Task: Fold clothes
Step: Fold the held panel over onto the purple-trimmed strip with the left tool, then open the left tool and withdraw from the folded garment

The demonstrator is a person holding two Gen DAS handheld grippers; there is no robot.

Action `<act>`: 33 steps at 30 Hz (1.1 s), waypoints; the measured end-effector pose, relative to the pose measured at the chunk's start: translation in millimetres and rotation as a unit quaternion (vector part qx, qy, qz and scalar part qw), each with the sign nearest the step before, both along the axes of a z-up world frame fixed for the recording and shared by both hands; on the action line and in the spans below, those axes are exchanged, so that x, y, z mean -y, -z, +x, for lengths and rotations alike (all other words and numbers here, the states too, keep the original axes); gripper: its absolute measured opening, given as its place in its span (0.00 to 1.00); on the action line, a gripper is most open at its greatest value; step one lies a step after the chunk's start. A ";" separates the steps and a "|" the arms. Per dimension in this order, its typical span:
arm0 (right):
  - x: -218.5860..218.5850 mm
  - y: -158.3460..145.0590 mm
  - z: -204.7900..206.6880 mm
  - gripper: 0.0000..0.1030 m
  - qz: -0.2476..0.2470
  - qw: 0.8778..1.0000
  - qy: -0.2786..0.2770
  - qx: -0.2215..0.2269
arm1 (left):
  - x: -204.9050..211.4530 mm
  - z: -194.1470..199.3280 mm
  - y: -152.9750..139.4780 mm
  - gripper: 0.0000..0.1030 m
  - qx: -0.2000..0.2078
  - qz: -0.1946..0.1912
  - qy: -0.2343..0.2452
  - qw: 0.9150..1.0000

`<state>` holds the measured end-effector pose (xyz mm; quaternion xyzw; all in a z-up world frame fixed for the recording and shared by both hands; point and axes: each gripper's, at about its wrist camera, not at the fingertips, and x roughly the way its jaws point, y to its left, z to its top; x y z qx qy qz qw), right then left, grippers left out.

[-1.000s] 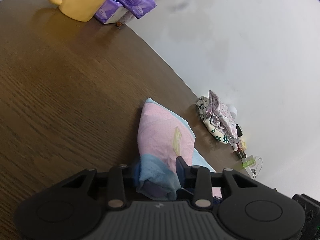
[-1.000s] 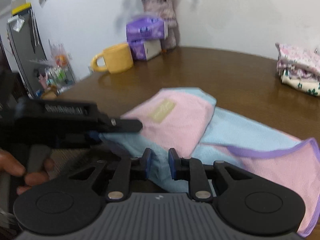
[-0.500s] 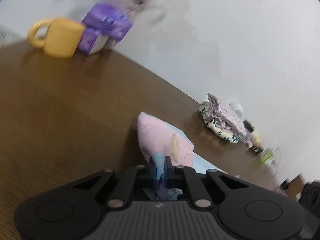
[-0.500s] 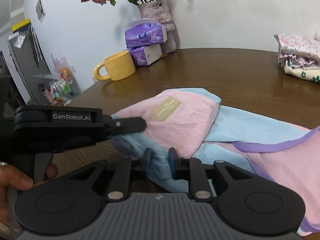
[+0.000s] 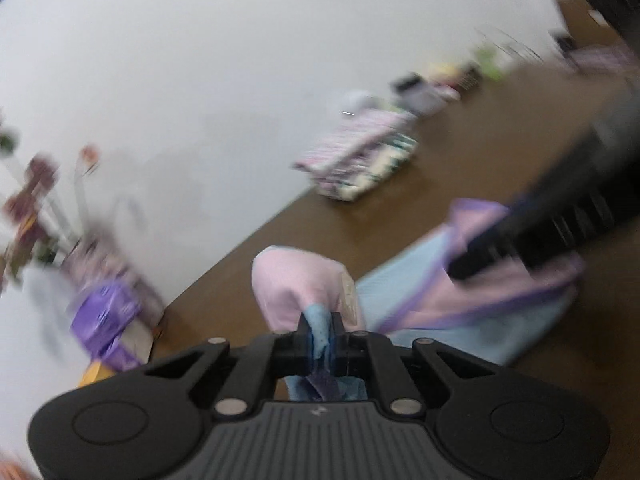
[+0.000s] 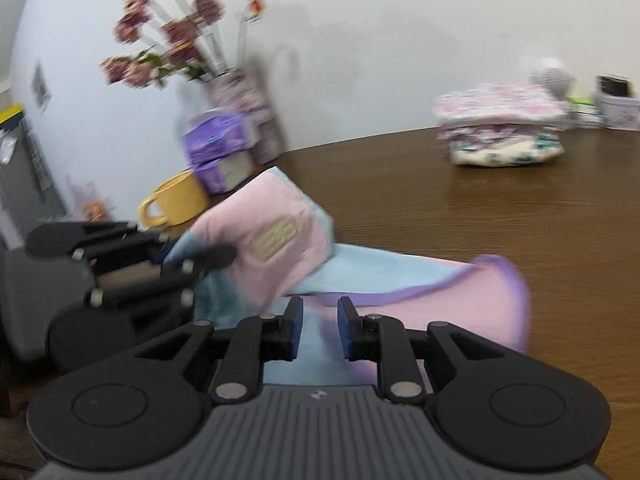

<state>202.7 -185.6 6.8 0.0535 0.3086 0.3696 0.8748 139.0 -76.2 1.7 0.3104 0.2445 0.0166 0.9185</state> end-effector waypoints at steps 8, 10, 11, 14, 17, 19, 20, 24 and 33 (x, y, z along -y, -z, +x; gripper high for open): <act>48.3 3.3 1.2 0.21 0.006 0.999 0.038 0.009 | 40.1 0.3 30.7 0.07 -0.028 0.069 0.029 0.997; 53.8 5.2 2.4 0.21 0.008 0.999 0.041 0.008 | 43.7 0.9 34.7 0.07 -0.035 0.077 0.030 0.996; 55.2 5.5 2.3 0.21 0.010 0.999 0.041 0.007 | 45.7 1.0 36.8 0.07 -0.039 0.080 0.030 0.996; 56.6 7.6 3.0 0.21 0.015 0.999 0.040 0.004 | 49.5 0.9 41.5 0.08 -0.046 0.089 0.031 0.995; 56.4 9.4 3.1 0.20 0.017 0.999 0.039 0.002 | 50.7 3.2 42.0 0.09 -0.050 0.090 0.028 0.994; 56.6 10.5 3.4 0.21 0.018 0.999 0.039 0.000 | 51.5 5.6 43.2 0.09 -0.052 0.091 0.027 0.994; 56.9 11.1 3.5 0.20 0.018 0.999 0.040 0.000 | 52.0 6.0 43.8 0.09 -0.052 0.093 0.027 0.994; 56.1 13.3 3.4 0.20 0.014 0.999 0.041 -0.003 | 54.0 6.6 45.0 0.14 -0.053 0.096 0.026 0.994; 55.6 19.1 6.1 0.21 0.003 0.999 0.046 -0.012 | 11.7 -12.6 -5.1 0.64 -0.079 -0.113 0.060 0.989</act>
